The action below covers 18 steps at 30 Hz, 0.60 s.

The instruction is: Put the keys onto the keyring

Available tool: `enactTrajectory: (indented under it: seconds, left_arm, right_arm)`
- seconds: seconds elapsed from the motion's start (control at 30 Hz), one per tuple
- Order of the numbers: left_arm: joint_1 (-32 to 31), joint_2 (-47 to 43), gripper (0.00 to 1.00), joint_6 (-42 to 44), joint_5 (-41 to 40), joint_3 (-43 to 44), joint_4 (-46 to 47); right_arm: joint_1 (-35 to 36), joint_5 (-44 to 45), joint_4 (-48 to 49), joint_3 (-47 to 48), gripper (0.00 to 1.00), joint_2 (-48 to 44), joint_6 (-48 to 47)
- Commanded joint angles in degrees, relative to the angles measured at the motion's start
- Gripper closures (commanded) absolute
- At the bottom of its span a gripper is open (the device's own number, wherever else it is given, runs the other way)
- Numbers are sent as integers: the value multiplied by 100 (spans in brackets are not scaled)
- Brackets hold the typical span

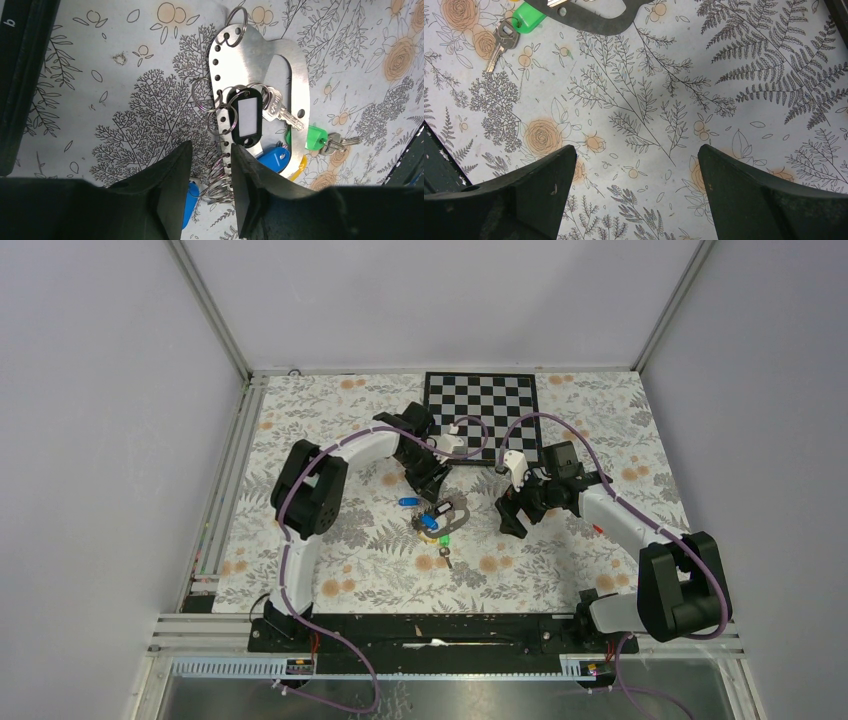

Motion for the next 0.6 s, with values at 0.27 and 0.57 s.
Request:
enactTrajectory:
  seconds: [0.27,0.57]
  left_arm:
    - [11,151,69,152,101,287,-60]
    - [11,197,78,178,226,377,-194]
  right_arm:
    - [-30,-59,-97,222,1,12,-92]
    - [-26,-78,-120,240,1,55,-100]
